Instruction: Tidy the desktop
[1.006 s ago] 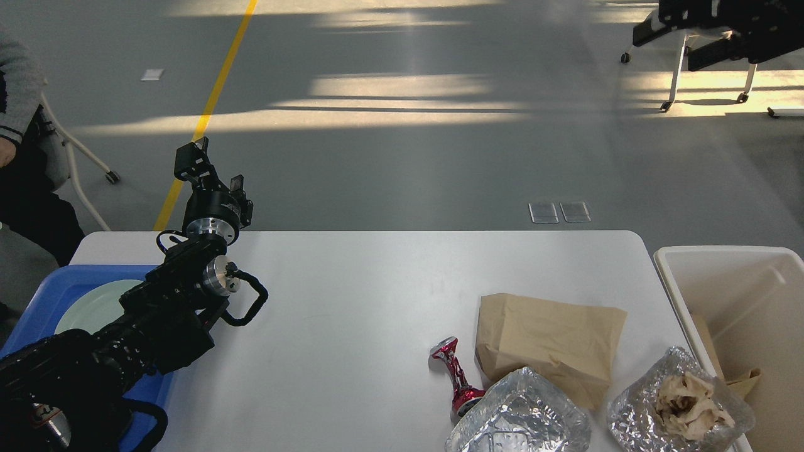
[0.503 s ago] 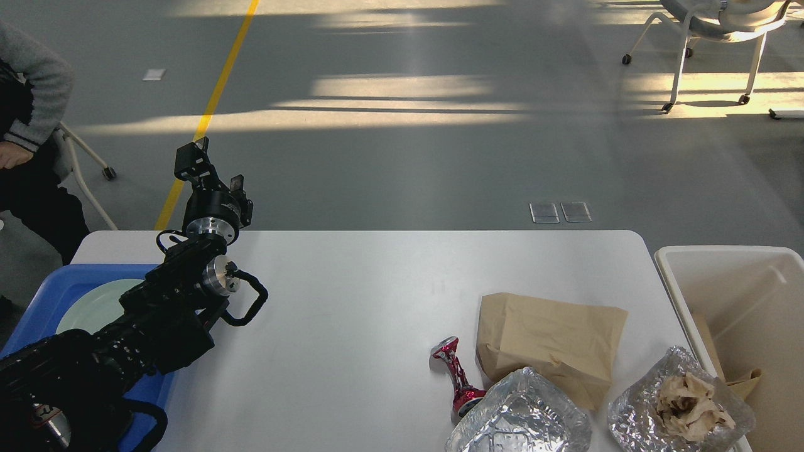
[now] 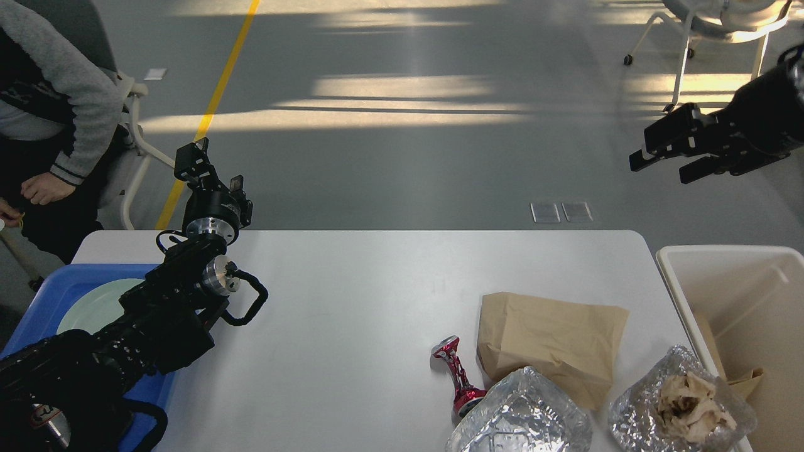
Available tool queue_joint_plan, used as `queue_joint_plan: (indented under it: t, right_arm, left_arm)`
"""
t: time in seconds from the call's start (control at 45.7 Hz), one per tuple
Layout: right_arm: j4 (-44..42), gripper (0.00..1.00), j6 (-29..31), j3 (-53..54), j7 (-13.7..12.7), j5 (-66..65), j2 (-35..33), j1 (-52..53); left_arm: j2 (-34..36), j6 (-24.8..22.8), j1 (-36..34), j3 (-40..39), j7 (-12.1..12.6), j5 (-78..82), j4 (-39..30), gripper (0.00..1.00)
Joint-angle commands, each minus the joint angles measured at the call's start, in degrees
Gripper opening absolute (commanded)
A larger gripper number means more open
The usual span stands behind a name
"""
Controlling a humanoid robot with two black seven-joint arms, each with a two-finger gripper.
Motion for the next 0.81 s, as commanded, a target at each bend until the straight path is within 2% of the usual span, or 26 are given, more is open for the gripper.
queue_joint_plan:
  t: [0.0, 0.219, 0.459, 0.656, 0.788]
  right_arm:
    - [0.0, 0.83, -2.8, -0.1, 0.0, -4.5, 0.0, -7.6]
    - [-0.1, 0.84, -13.2, -0.1, 0.0, -10.2, 0.6, -19.9]
    - [-0.7, 0.84, -21.4, -0.3, 0.0, -16.6, 0.6, -29.6]
    - [-3.6, 0.84, -28.7, -0.2, 0.0, -20.2, 0.7, -36.5]
    - [-7.2, 0.84, -35.7, -0.3, -0.1, -20.3, 3.0, -41.9]
  left_arm:
    - [0.0, 0.0, 0.0, 0.0, -0.1, 0.0, 0.0, 0.96]
    - [0.0, 0.0, 0.0, 0.0, -0.1, 0.0, 0.0, 0.96]
    - [0.0, 0.1, 0.0, 0.0, -0.1, 0.0, 0.0, 0.96]
    - [0.0, 0.1, 0.0, 0.0, 0.0, 0.0, 0.0, 0.96]
    - [0.0, 0.1, 0.0, 0.0, 0.0, 0.0, 0.0, 0.96]
